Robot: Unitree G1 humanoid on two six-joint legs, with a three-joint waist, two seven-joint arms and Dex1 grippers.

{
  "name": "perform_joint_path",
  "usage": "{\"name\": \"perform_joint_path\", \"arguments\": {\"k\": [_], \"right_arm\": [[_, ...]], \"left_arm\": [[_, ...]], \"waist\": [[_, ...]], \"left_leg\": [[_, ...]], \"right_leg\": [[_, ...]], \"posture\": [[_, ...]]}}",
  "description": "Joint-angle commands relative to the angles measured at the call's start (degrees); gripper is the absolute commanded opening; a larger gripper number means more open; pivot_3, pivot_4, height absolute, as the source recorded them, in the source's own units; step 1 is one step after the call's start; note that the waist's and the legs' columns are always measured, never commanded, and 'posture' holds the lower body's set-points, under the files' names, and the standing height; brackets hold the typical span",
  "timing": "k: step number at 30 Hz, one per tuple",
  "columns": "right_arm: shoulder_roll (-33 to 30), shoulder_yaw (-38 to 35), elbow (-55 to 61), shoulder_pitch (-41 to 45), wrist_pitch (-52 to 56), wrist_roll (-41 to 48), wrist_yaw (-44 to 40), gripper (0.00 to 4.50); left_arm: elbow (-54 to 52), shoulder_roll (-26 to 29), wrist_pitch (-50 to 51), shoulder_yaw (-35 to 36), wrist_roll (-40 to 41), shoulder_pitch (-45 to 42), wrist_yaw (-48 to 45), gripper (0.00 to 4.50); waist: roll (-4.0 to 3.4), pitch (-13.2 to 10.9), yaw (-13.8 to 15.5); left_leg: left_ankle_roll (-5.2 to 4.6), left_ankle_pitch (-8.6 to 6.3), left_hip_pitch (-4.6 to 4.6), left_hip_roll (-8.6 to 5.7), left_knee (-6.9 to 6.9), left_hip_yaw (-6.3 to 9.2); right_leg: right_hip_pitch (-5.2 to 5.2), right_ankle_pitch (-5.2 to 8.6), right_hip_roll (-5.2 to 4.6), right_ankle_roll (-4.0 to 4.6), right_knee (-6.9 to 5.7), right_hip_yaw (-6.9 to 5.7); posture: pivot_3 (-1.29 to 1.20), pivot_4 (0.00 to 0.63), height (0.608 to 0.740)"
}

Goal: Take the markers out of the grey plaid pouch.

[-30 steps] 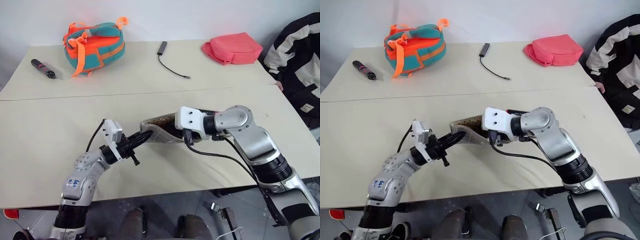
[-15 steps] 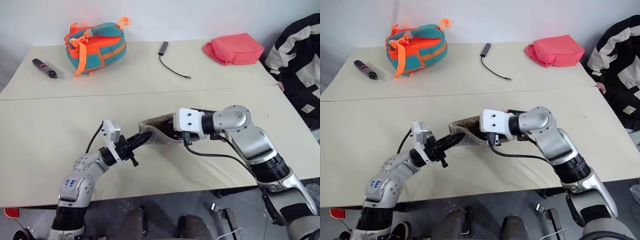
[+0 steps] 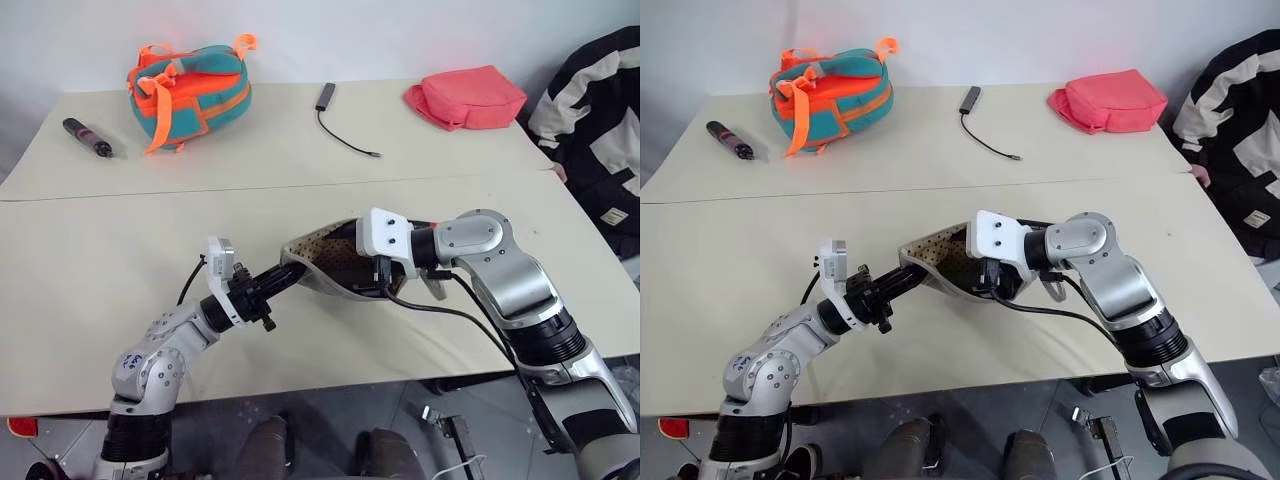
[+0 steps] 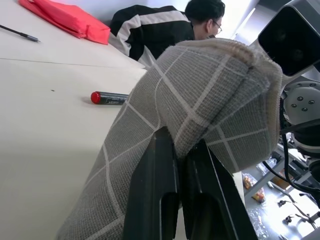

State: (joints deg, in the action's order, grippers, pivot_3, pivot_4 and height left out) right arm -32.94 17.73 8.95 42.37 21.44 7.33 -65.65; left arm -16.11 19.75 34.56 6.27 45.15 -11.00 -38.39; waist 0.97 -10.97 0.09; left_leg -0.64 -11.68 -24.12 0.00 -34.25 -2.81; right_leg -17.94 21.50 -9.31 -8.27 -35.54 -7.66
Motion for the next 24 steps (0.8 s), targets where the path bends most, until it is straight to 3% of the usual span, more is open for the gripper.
{"name": "perform_joint_path", "arguments": {"k": [1, 5, 10, 13, 16, 24], "right_arm": [[-0.94, -0.25, 1.85, -0.01, -2.45, -0.39, -0.29, 4.43], [-2.34, 0.10, -0.18, 0.86, -13.44, -3.82, -1.14, 4.43], [-3.67, -0.53, -2.43, 1.18, -15.95, -4.20, -2.80, 4.43], [-3.29, -1.01, -2.99, 1.27, -14.63, -3.57, -2.86, 3.78], [-3.71, 0.04, -3.40, 0.84, -18.01, -5.74, -2.85, 2.82], [-4.07, 0.07, -6.51, 2.61, -23.68, -8.57, -3.61, 2.82]], "left_arm": [[-2.44, 0.04, -0.32, 1.81, 1.77, 0.03, 0.46, 0.00], [-1.89, -0.34, 2.59, 3.18, 5.48, 0.16, 1.70, 0.00], [-1.95, 0.48, 5.46, 3.46, 7.31, 0.05, 1.95, 0.00], [-2.26, 0.33, 5.49, 3.23, 6.96, 0.08, 1.88, 0.00], [-2.52, -0.10, 5.79, 2.98, 7.22, -0.02, 2.21, 0.00], [-2.67, -0.41, 5.61, 2.06, 6.45, -0.03, 2.53, 0.00]], "waist": [[0.00, 0.00, 0.04], [0.00, 0.00, 0.02], [0.00, 0.00, 0.02], [0.00, 0.00, 0.01], [0.00, 0.00, 0.02], [0.01, 0.00, 0.02]], "left_leg": [[0.00, 0.00, 0.00, 0.00, 0.00, 0.00], [0.00, 0.00, 0.00, -0.01, 0.00, 0.00], [0.00, 0.00, 0.00, 0.00, -0.01, 0.00], [0.00, 0.00, 0.00, 0.00, -0.01, 0.00], [0.00, 0.00, 0.00, 0.00, -0.01, 0.00], [0.00, 0.00, 0.00, 0.00, -0.02, 0.00]], "right_leg": [[0.00, 0.00, 0.00, 0.00, 0.00, 0.00], [0.00, 0.00, 0.00, 0.00, 0.01, 0.00], [0.01, 0.00, 0.00, 0.00, 0.01, 0.01], [0.01, 0.00, 0.00, 0.00, 0.01, 0.00], [0.02, 0.00, 0.00, 0.00, 0.02, 0.00], [0.03, 0.00, 0.00, 0.00, 0.02, 0.00]], "posture": [[0.00, 0.150, 0.740], [0.00, 0.150, 0.740], [0.00, 0.150, 0.740], [0.00, 0.150, 0.740], [0.00, 0.150, 0.740], [0.00, 0.150, 0.740]]}}
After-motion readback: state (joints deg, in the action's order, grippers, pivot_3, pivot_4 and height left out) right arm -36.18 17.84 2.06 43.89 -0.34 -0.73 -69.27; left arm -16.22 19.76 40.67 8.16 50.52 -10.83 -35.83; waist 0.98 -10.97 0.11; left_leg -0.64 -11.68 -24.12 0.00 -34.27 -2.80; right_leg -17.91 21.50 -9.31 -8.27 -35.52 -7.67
